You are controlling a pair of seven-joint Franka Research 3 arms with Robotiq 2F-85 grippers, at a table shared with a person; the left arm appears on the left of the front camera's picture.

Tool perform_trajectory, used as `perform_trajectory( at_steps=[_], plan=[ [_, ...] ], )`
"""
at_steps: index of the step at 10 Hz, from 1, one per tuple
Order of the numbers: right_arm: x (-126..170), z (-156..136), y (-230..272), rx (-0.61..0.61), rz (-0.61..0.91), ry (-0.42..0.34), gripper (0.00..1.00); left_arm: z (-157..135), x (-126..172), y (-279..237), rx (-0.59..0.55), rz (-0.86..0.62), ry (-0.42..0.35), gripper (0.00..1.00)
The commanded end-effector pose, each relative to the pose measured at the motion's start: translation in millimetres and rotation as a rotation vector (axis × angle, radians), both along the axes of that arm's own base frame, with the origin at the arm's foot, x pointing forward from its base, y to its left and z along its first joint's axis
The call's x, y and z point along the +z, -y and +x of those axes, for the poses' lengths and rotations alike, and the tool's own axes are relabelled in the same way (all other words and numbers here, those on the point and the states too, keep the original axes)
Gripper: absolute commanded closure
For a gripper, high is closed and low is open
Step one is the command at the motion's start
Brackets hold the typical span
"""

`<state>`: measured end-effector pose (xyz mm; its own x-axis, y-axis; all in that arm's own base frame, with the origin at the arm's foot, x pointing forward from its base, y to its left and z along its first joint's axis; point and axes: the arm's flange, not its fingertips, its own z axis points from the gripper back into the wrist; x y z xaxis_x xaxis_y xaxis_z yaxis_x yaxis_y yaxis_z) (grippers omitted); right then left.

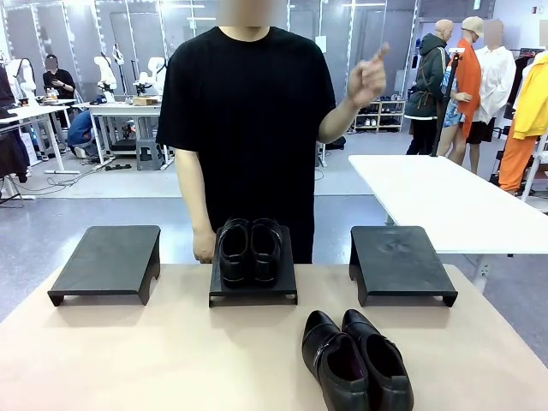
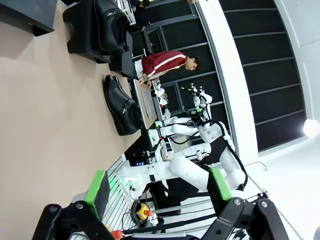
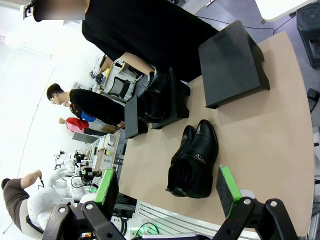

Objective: Place the shoes on the stand as instructed by the person.
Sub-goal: Pick up another pair of Shoes and place it on the Shoes Stand indicated by the person.

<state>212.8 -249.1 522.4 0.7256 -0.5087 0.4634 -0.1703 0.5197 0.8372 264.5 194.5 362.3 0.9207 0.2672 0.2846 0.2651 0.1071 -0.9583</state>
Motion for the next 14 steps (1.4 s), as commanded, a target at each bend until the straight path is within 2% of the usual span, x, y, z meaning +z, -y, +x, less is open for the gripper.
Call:
perform_trajectory(
  at_steps=[1, 10, 11, 12, 14],
  plan=[
    [1, -1, 1, 0.003, 0.002, 0.02, 0.0, -4, 1, 1, -0.009, -0.008, 0.017, 0.0],
    [1, -1, 1, 0.003, 0.002, 0.02, 0.0, -4, 1, 1, -0.009, -0.008, 0.017, 0.0],
    [0, 0, 0, 0.0, 0.0, 0.0, 0.0, -4, 1, 1, -0.009, -0.008, 0.017, 0.0],
    [16, 3, -14, 0.043, -0.045, -0.003, 0.0, -4, 1, 1, -0.009, -0.008, 0.017, 0.0],
    [41, 18, -59, 0.114, -0.186, -0.073, 0.0, -4, 1, 1, -0.009, -0.008, 0.017, 0.0]
  ],
)
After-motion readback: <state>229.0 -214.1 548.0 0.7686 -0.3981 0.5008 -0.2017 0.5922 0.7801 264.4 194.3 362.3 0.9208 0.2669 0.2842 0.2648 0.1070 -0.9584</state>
